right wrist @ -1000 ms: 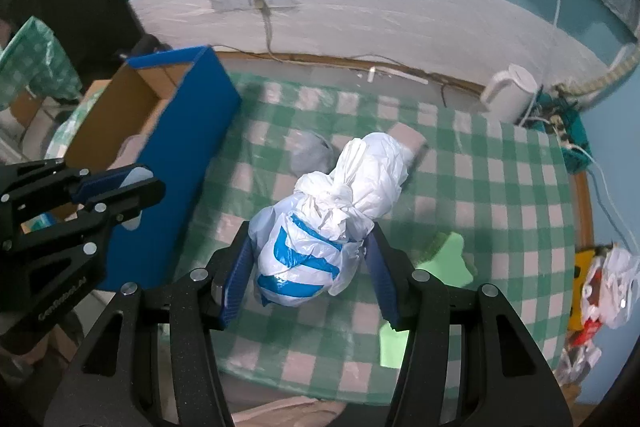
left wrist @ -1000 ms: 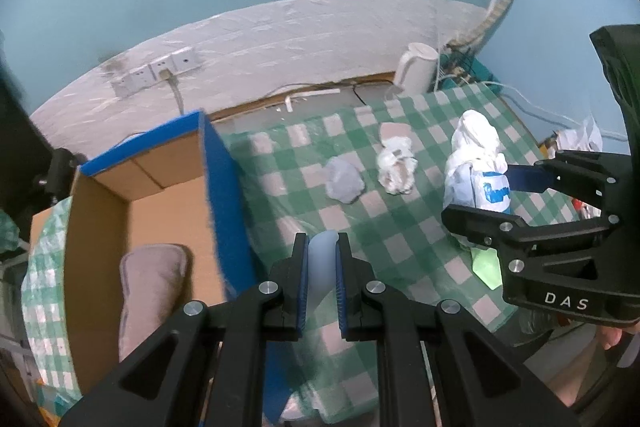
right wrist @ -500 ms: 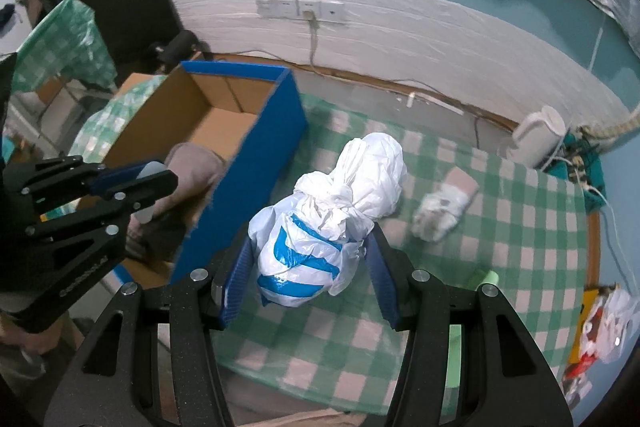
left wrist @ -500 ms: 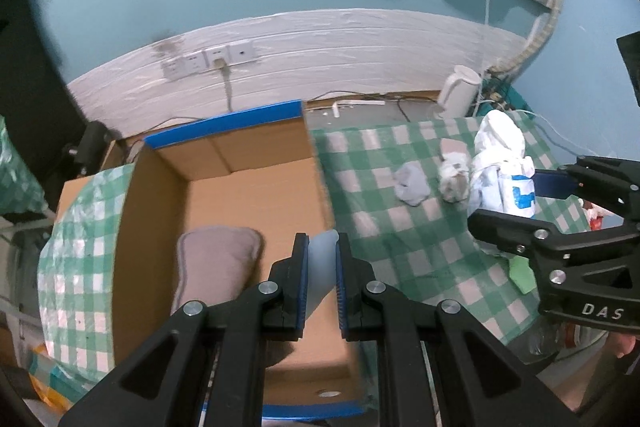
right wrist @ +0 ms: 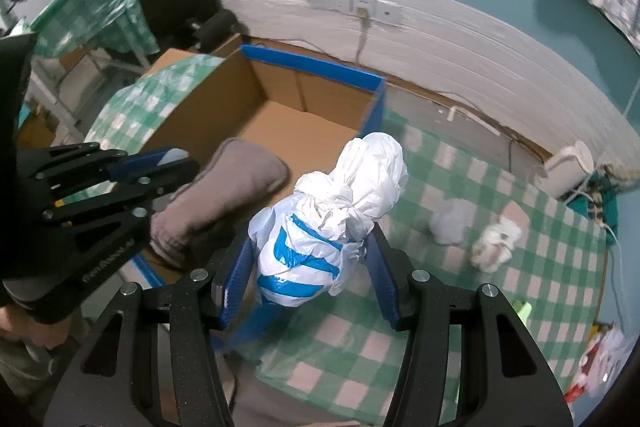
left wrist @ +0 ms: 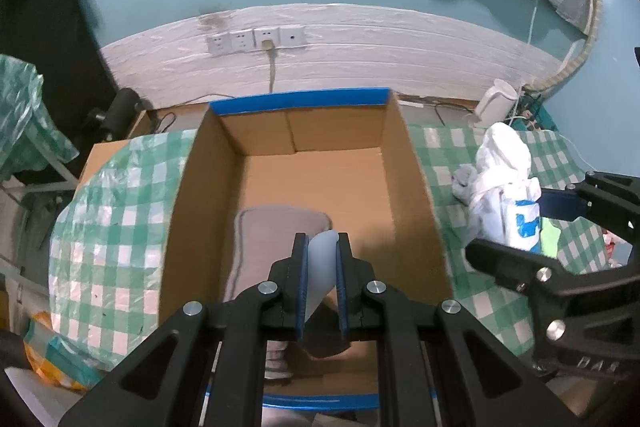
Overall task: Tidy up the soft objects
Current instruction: 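Carry the white-and-blue bundle and white foam tube over the cardboard box with both grippers, then open both grippers to drop the bundle and foam tube into the box, then withdraw both grippers from the box back over the table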
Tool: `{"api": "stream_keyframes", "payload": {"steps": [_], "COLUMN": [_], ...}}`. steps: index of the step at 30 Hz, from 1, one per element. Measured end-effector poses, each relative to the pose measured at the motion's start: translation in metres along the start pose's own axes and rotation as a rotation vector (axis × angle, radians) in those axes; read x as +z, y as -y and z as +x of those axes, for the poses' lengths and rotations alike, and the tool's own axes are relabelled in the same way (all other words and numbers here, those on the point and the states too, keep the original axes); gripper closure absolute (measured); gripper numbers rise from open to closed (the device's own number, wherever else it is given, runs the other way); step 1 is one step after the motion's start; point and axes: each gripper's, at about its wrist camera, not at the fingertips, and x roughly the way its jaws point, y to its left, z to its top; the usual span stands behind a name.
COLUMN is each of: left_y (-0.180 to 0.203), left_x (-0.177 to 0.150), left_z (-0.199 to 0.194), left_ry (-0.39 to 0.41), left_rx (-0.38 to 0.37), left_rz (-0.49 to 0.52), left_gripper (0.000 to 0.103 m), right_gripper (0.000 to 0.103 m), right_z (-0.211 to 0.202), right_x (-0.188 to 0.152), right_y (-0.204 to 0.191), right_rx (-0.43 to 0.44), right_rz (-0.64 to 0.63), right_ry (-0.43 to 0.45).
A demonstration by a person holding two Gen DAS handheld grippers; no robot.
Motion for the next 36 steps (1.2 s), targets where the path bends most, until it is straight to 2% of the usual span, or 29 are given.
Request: {"api": "stream_keyframes", "payload": {"steps": [7, 16, 19, 20, 24, 27, 28, 30, 36], "left_y": [-0.018, -0.036, -0.042, -0.044, -0.048, -0.05, -0.051, -0.051, -0.051], "left_x": [-0.007, -0.012, -0.013, -0.013, -0.012, -0.011, -0.011, -0.011, -0.009], "left_z": [0.007, 0.014, 0.018, 0.018, 0.018, 0.019, 0.021, 0.022, 0.021], "left_ry": [-0.024, -0.041, -0.054, -0.054, -0.052, -0.055, -0.06, -0.066, -0.054], "left_rx": [0.028, 0.062, 0.072, 0.077, 0.103, 0.121, 0.126, 0.136, 0.13], "left_rz": [-0.021, -0.038, -0.051, -0.056, -0.067, -0.073, -0.073, -0.075, -0.083], "left_gripper": [0.091, 0.089, 0.082, 0.076, 0.075, 0.075, 0.073, 0.062, 0.053], "right_gripper": [0.049, 0.049, 0.047, 0.047, 0.039, 0.038, 0.037, 0.037, 0.037], "right_z": [0.02, 0.042, 0.049, 0.05, 0.053, 0.052, 0.052, 0.052, 0.047], "right_x": [0.014, 0.019, 0.019, 0.019, 0.019, 0.02, 0.02, 0.02, 0.018], "right_y": [-0.031, -0.043, -0.043, -0.042, -0.042, -0.039, -0.038, -0.036, -0.023], "right_rx": [0.026, 0.043, 0.051, 0.052, 0.039, 0.041, 0.044, 0.048, 0.043], "right_rz": [-0.048, -0.056, -0.049, -0.046, -0.039, -0.023, -0.02, -0.012, 0.027], "right_ry": [-0.024, -0.061, -0.074, -0.075, -0.073, -0.061, -0.062, -0.061, -0.049]}}
